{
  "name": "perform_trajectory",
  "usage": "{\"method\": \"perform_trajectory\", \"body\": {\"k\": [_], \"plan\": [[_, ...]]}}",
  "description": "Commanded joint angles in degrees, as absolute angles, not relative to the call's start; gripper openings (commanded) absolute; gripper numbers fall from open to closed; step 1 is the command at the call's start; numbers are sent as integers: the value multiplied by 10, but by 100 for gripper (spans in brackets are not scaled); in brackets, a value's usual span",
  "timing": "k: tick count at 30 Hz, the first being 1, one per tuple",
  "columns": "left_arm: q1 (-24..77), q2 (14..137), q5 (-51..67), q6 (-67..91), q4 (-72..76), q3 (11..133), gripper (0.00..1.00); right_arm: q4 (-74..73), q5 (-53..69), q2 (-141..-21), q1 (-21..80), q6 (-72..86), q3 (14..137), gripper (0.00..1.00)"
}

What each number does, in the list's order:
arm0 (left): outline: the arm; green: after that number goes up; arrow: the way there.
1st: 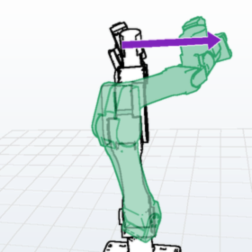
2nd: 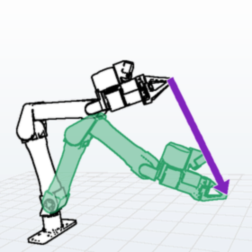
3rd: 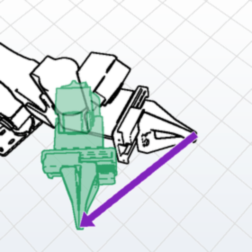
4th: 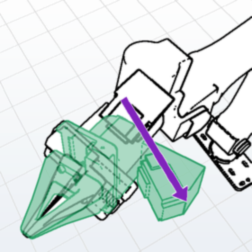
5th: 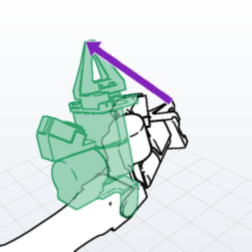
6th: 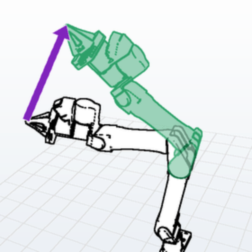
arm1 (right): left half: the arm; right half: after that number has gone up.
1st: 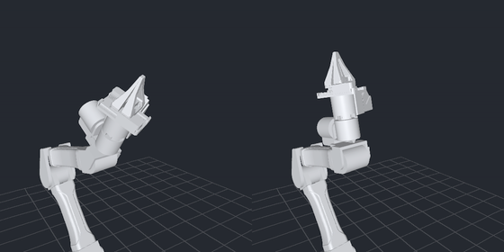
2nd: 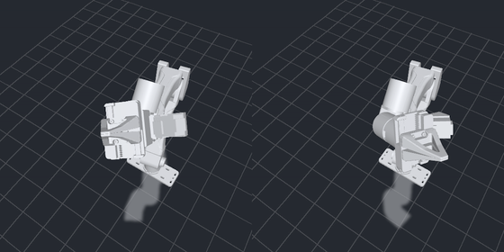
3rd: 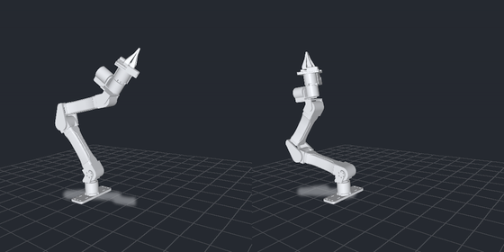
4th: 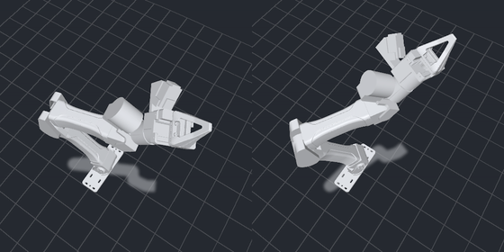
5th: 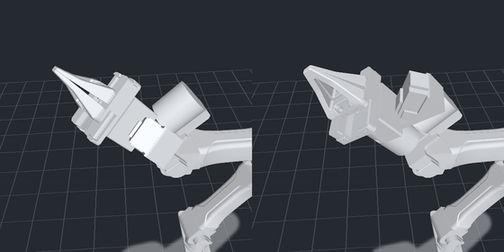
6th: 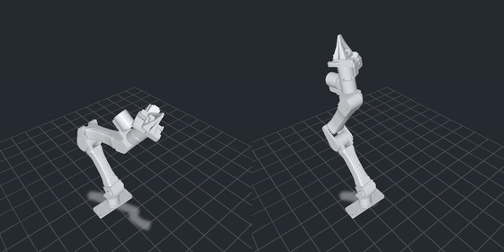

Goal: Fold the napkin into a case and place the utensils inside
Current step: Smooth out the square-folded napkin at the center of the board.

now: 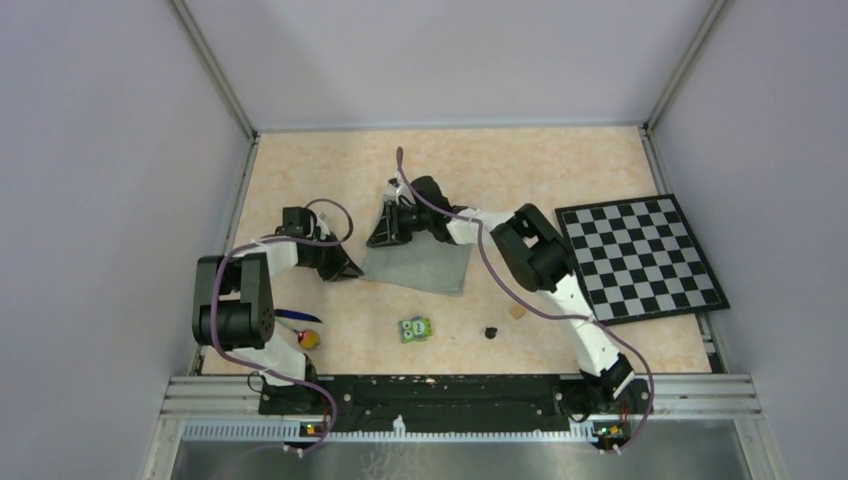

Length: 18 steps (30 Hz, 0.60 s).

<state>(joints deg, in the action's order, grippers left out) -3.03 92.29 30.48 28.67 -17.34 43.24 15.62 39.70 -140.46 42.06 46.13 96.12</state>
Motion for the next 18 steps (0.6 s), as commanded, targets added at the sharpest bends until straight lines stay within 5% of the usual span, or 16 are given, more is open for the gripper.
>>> {"method": "perform_trajectory", "body": {"k": [1,18], "plan": [[-31,955,194,274,-208,434,12,146,343,-1439,404,424,1036,29],[-28,956,195,262,-211,443,9,12,292,-1677,319,489,1412,40]]}}
